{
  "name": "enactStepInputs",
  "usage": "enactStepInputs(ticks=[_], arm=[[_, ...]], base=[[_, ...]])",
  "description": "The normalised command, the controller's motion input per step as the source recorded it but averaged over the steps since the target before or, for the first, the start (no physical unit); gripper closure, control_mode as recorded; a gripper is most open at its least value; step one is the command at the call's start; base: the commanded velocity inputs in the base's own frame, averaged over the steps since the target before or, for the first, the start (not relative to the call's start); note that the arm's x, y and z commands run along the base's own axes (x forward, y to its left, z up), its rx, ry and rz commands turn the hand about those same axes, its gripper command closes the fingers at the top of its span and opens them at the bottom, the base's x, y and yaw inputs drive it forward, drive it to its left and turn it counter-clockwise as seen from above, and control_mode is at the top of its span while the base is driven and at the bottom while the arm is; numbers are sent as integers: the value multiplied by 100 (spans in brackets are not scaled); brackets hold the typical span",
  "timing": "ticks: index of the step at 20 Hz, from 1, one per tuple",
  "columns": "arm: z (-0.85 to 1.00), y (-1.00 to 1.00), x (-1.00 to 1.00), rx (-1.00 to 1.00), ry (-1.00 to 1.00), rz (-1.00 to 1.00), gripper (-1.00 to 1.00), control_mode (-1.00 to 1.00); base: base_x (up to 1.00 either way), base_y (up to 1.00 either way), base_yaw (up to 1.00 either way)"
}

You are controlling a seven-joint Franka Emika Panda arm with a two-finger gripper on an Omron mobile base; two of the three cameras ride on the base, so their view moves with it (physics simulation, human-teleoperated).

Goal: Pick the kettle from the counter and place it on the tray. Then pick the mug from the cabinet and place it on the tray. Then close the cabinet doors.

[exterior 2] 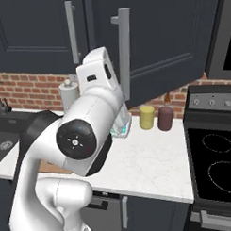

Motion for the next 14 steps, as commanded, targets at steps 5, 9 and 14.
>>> enactStepInputs(ticks=[5, 9, 14], arm=[[-7, 41, 97, 0, 3, 9, -100, -100], [-16, 31, 100, 0, 5, 5, -100, -100], [-19, 21, 100, 0, 5, 1, -100, -100]], base=[[0, 0, 0], [0, 0, 0], [0, 0, 0]])
